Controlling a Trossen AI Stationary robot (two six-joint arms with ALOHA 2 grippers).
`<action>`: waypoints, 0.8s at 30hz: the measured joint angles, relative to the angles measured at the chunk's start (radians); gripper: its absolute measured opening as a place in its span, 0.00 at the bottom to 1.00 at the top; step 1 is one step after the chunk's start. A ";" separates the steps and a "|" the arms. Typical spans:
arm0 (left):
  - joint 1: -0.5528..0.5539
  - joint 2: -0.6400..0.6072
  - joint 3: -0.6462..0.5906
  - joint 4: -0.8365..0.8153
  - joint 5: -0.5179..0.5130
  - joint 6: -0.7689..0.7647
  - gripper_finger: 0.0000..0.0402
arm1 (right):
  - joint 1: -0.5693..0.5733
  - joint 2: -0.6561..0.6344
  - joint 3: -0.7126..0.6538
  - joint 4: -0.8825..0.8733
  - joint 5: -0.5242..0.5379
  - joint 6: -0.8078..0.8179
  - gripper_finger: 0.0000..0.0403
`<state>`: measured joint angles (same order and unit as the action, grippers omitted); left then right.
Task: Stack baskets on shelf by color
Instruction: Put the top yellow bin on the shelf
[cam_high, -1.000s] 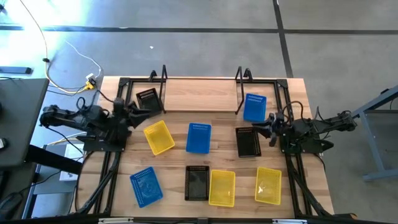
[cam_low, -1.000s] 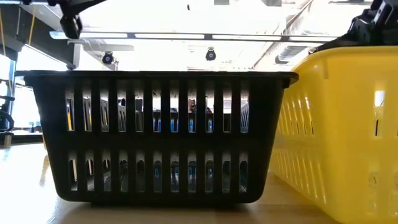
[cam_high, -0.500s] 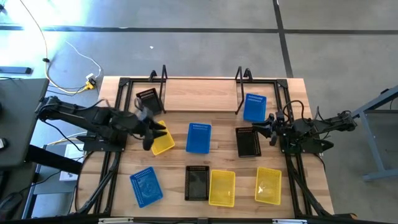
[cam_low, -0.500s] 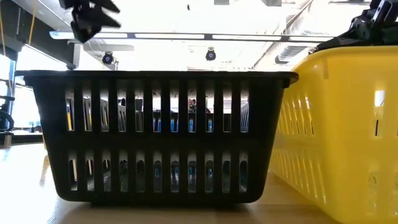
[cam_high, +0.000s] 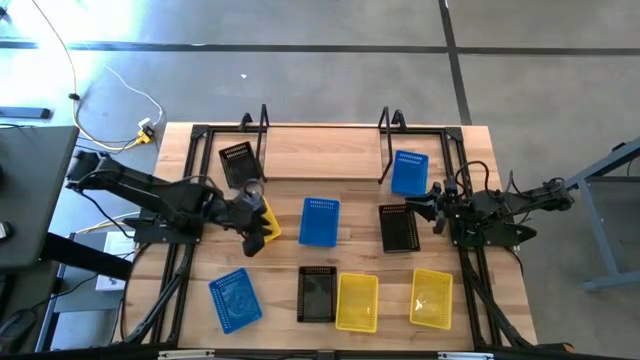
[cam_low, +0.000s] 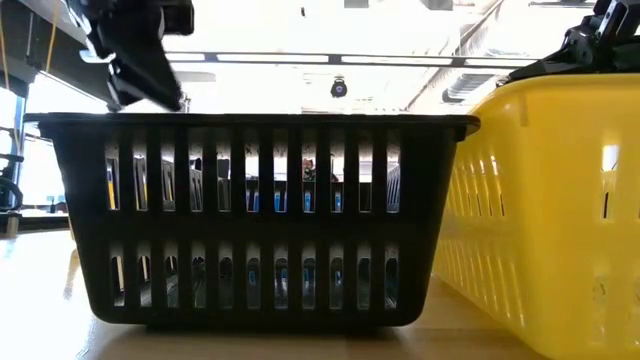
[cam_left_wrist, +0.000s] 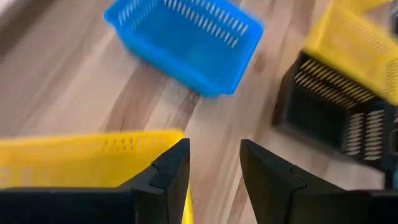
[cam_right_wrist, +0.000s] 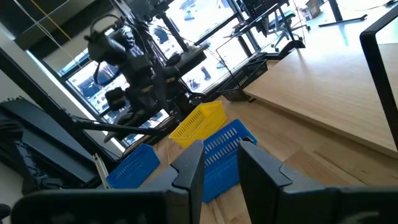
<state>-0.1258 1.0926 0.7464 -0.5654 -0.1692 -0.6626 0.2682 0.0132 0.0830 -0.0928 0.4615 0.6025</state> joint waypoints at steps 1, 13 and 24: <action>-0.004 0.018 0.000 -0.015 -0.006 -0.015 0.33 | 0.000 0.000 0.000 0.000 0.000 0.000 0.21; -0.051 0.162 0.000 -0.065 -0.024 -0.086 0.33 | 0.000 0.000 0.000 -0.025 0.000 0.000 0.21; -0.065 0.255 0.000 -0.067 -0.024 -0.121 0.33 | 0.000 0.000 0.000 -0.041 0.000 0.000 0.21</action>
<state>-0.1909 1.3475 0.7464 -0.6326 -0.1932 -0.7833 0.2684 0.0132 0.0834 -0.1338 0.4614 0.6029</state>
